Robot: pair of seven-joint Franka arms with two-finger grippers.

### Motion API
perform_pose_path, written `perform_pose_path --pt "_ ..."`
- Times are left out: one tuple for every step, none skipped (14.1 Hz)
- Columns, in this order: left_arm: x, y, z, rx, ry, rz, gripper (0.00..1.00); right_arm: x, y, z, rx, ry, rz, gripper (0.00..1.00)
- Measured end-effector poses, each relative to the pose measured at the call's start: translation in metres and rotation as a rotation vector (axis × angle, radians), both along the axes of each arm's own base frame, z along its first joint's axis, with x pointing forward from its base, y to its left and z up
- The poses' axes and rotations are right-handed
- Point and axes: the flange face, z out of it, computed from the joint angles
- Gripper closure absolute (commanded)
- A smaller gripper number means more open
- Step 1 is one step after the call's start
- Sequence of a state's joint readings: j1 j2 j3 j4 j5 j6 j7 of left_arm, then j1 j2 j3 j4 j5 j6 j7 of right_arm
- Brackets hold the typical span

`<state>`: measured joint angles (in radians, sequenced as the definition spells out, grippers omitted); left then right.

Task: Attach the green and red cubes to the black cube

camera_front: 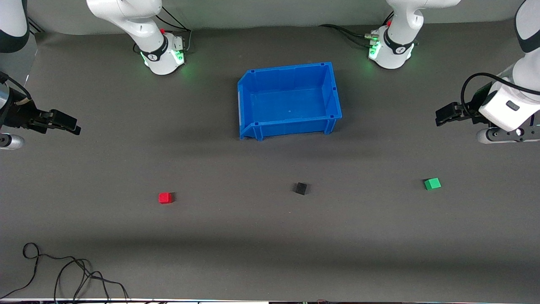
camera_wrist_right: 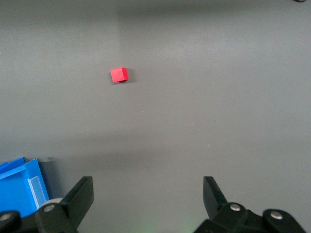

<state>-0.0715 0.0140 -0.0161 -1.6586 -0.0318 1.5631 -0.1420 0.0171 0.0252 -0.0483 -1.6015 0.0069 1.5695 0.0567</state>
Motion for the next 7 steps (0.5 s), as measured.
perform_pose_path --pt "0.0 0.0 0.0 0.0 0.0 0.0 0.0 0.0 0.0 0.0002 0.0 0.0 0.0 0.0" --pt "0.0 0.0 0.0 0.0 0.0 0.0 0.0 0.0 0.0 0.0004 0.0 -0.001 0.0 0.0" --pt "0.0 0.0 0.0 0.0 0.0 0.0 0.0 0.0001 0.0 0.0007 0.0 -0.002 0.0 0.0" --pt "0.0 0.0 0.0 0.0 0.0 0.0 0.0 0.0001 0.0 0.001 0.0 -0.002 0.0 0.0" --pt "0.0 0.0 0.0 0.0 0.0 0.0 0.0 0.0002 0.0 0.0014 0.0 -0.003 0.0 0.0" --pt "0.0 0.0 0.0 0.0 0.0 0.0 0.0 0.0002 0.0 0.0021 0.0 -0.004 0.0 0.0" --pt "0.0 0.0 0.0 0.0 0.0 0.0 0.0 0.0003 0.0 0.0029 0.0 -0.006 0.0 0.0"
